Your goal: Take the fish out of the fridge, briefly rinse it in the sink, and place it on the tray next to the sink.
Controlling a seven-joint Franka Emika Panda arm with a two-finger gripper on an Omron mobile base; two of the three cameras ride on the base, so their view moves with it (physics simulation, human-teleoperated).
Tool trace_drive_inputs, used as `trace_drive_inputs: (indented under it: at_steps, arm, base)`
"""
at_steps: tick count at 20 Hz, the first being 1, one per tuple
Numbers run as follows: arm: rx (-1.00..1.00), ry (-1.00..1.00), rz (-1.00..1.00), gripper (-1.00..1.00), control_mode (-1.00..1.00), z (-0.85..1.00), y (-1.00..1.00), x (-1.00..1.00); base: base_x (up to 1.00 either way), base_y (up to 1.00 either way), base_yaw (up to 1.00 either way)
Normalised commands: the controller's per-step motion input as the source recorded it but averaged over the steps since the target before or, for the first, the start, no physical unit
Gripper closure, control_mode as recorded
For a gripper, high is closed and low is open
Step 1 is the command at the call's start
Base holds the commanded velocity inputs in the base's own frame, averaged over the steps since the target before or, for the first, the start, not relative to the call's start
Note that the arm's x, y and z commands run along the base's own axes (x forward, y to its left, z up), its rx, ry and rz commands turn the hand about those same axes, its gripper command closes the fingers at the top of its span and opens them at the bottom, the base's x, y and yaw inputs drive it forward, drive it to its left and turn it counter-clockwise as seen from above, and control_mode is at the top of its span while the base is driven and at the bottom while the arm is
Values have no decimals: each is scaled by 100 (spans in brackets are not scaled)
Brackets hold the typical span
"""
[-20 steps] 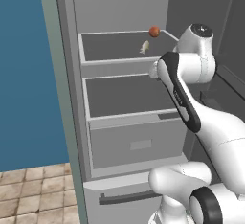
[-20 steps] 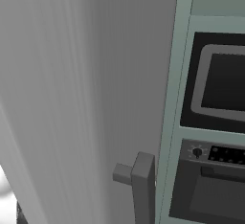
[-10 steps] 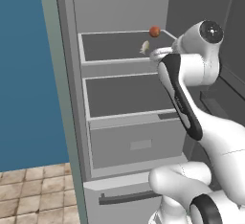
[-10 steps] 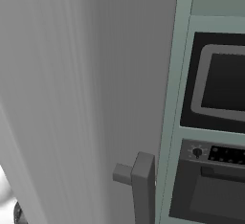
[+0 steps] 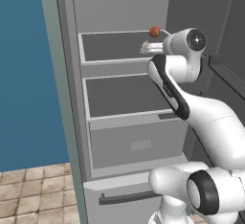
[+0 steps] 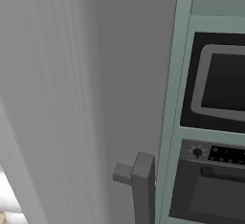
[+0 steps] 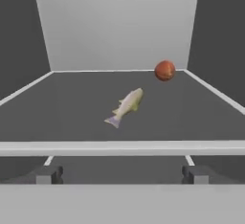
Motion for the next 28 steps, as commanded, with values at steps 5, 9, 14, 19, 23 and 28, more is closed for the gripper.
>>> trace_drive_inputs:
  at_steps: [5, 9, 14, 19, 23, 28]
  arm:
    - [6, 8, 0, -100, -100, 10, 1, 100]
    - [2, 11, 0, -100, -100, 1, 12, 68]
    - [-2, 20, 0, -100, -100, -16, 14, 31]
    - [0, 20, 0, -100, -100, -17, 12, 39]
    - [0, 1, 0, -100, -100, -11, 5, 20]
    - [0, 0, 0, -100, -100, -25, 0, 37]
  base:
    - [0, 0, 0]
    - [0, 0, 0]
    - [0, 0, 0]
    - [0, 0, 0]
    - [0, 0, 0]
    - [0, 0, 0]
